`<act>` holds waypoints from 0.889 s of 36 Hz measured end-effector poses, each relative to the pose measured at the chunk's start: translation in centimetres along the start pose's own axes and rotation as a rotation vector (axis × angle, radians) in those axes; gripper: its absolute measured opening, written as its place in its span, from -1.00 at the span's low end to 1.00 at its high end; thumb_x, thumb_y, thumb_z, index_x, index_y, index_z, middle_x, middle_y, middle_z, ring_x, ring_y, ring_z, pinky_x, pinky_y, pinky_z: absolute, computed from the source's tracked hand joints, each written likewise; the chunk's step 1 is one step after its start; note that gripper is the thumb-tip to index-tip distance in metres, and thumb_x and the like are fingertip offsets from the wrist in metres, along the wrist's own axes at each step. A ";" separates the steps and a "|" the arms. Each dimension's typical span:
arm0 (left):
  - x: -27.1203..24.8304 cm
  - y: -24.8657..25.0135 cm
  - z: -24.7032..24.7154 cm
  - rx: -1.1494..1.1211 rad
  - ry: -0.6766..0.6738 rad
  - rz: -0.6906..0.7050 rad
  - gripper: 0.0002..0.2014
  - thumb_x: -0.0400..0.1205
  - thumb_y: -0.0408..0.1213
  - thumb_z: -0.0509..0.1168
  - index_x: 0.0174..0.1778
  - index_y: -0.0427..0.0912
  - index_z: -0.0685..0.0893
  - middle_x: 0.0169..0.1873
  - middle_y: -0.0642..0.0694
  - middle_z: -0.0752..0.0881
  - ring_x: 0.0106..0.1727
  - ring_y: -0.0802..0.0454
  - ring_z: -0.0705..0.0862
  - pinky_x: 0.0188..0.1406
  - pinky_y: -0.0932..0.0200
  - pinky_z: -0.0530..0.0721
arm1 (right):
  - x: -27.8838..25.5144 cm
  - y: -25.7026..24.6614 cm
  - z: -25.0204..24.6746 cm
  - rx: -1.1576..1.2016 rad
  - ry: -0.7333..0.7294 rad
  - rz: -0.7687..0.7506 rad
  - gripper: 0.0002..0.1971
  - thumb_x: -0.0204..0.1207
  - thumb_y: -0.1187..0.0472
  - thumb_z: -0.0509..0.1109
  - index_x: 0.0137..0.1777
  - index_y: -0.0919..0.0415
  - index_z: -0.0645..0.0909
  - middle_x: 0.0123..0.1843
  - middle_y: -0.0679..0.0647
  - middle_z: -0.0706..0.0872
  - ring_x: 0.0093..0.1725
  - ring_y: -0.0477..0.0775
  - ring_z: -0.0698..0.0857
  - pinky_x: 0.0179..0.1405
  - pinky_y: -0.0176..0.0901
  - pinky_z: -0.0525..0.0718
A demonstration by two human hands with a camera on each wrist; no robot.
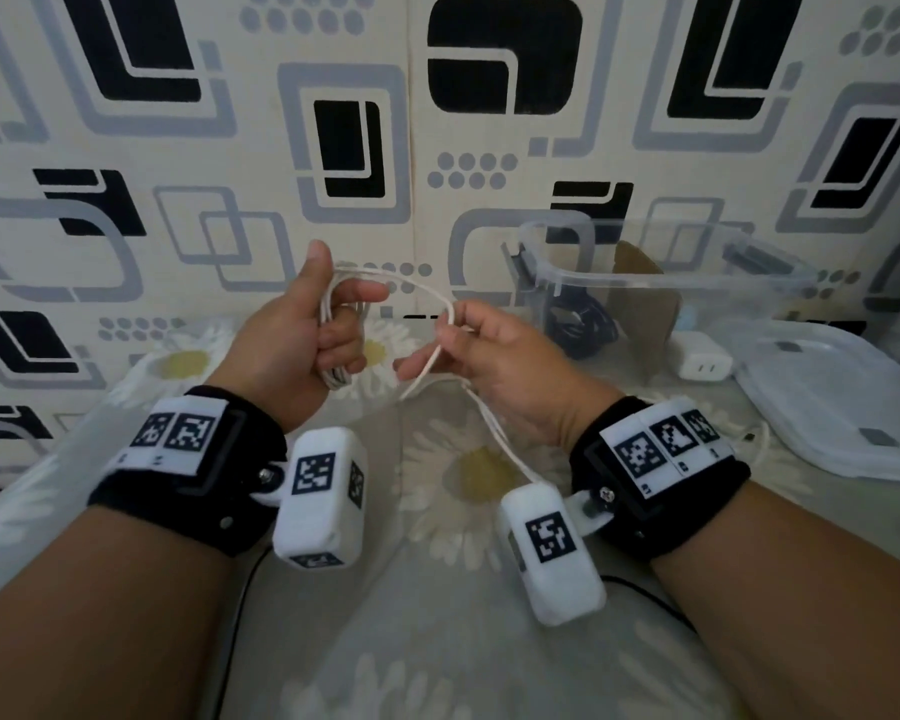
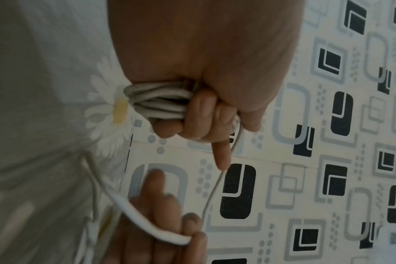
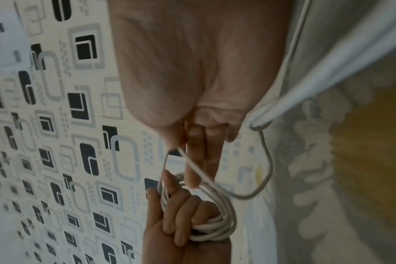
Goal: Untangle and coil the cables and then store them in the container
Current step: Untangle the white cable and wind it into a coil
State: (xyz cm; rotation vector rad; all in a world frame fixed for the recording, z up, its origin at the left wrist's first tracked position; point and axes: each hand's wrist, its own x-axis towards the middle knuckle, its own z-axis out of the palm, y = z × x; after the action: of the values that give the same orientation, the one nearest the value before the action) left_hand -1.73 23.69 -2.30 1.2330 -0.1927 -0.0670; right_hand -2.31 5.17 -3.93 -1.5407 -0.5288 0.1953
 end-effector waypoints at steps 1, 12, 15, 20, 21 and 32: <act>0.0 -0.1 -0.1 0.010 -0.019 -0.015 -0.39 0.72 0.21 -0.07 -0.27 -0.16 0.69 -0.71 0.10 0.19 -0.71 0.18 0.14 -0.69 0.33 0.34 | 0.1 0.0 -0.1 0.109 0.049 -0.010 -0.83 0.75 0.28 0.11 -0.08 0.19 0.44 -0.22 0.19 0.81 0.07 0.22 0.79 0.42 0.15 0.54; -1.0 0.6 1.2 -0.072 -0.336 -0.139 -0.35 0.68 0.12 -0.07 -0.57 -0.19 0.62 -0.73 0.03 0.04 -0.73 0.10 0.00 -0.66 0.34 0.35 | 1.1 0.9 -1.5 -0.179 0.411 -0.053 -0.77 0.74 0.18 0.15 -0.07 0.07 0.62 -0.51 -0.18 0.44 -0.50 -0.11 0.31 -0.46 -0.20 0.33; -0.9 0.9 0.6 -0.191 -0.439 -0.179 -0.36 0.69 0.13 -0.08 -0.54 -0.17 0.62 -0.73 0.04 0.07 -0.72 0.10 0.04 -0.66 0.33 0.35 | 1.1 1.0 -1.3 -0.332 0.377 -0.067 -0.77 0.72 0.15 0.20 -0.12 -0.01 0.65 -0.55 -0.27 0.48 -0.48 -0.15 0.36 -0.44 -0.25 0.36; 0.0 0.8 -1.0 -0.615 -0.785 -0.318 -0.38 0.78 0.08 -0.03 -0.21 -0.43 0.61 -0.62 -0.11 0.35 -0.58 -0.03 0.34 -0.33 0.03 0.50 | 0.8 0.8 -1.0 -0.449 0.256 -0.078 -0.76 0.70 0.10 0.24 -0.12 0.07 0.70 -0.59 -0.19 0.40 -0.57 -0.21 0.35 -0.49 -0.38 0.34; 0.1 0.7 -1.1 -0.632 -0.782 -0.302 -0.37 0.78 0.09 -0.04 -0.19 -0.44 0.61 -0.61 -0.13 0.36 -0.57 -0.04 0.35 -0.30 0.02 0.50 | 0.8 0.6 -0.9 -0.491 0.234 -0.086 -0.76 0.71 0.11 0.23 -0.10 0.10 0.69 -0.62 -0.21 0.43 -0.58 -0.23 0.40 -0.50 -0.45 0.33; 0.0 0.3 -1.7 -0.734 -0.688 -0.181 -0.56 0.70 -0.04 0.02 -0.19 -0.33 0.59 -0.59 -0.04 0.36 -0.56 0.04 0.33 -0.33 0.13 0.38 | 0.5 0.4 -0.3 -0.529 0.079 -0.047 -0.77 0.73 0.19 0.20 0.13 0.14 0.71 -0.49 -0.52 0.56 -0.38 -0.56 0.52 -0.21 -0.50 0.39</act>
State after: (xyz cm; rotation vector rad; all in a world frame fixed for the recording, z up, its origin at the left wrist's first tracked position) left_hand -1.42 25.34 -2.52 0.4511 -0.5938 -0.6658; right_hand -1.64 5.12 -4.25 -2.0375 -0.5813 -0.0496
